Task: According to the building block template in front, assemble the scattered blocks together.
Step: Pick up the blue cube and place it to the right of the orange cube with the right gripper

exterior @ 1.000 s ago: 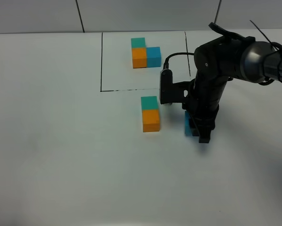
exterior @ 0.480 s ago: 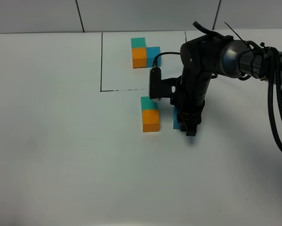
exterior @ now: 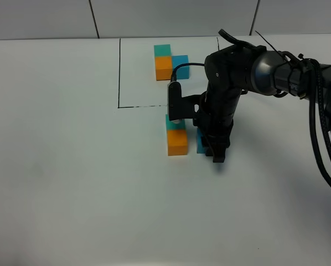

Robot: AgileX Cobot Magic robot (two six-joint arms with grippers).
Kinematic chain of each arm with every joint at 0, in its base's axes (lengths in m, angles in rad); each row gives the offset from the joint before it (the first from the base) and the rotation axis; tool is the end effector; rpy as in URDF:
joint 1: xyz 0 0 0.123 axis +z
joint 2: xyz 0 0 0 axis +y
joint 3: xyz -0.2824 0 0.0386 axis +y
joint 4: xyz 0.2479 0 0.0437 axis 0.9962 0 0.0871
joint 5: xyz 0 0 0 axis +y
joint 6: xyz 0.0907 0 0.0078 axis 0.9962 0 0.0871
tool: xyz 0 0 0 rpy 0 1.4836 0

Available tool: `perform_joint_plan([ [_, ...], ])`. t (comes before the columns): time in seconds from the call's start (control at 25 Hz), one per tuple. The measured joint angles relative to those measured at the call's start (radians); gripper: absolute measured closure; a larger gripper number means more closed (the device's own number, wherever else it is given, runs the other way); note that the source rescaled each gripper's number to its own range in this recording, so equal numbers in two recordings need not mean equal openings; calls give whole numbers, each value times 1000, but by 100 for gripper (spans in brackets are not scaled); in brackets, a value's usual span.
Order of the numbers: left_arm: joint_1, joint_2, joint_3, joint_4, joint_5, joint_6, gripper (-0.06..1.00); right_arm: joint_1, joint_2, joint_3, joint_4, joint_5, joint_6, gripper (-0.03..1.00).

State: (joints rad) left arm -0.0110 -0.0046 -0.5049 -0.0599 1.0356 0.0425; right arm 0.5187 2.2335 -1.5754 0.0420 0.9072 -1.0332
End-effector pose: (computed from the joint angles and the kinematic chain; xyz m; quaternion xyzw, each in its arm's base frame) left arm -0.0053 -0.0046 0.2807 0.0235 0.8434 -0.0215 0.5364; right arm 0.3766 0.2185 0.1142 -0.6908 0.7213 0.0048 0.0492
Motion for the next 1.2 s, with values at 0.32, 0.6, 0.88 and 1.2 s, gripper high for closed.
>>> perform_joint_plan([
  [0.32, 0, 0, 0, 0, 0, 0, 24, 12, 0, 0, 7, -23, -1, 95],
  [0.6, 0, 0, 0, 0, 0, 0, 24, 20, 0, 0, 15, -38, -2, 95],
  [0.88, 0, 0, 0, 0, 0, 0, 24, 28, 11, -4, 30, -40, -3, 95],
  [1.2, 0, 0, 0, 0, 0, 0, 24, 28, 21, -14, 37, -28, -3, 95],
])
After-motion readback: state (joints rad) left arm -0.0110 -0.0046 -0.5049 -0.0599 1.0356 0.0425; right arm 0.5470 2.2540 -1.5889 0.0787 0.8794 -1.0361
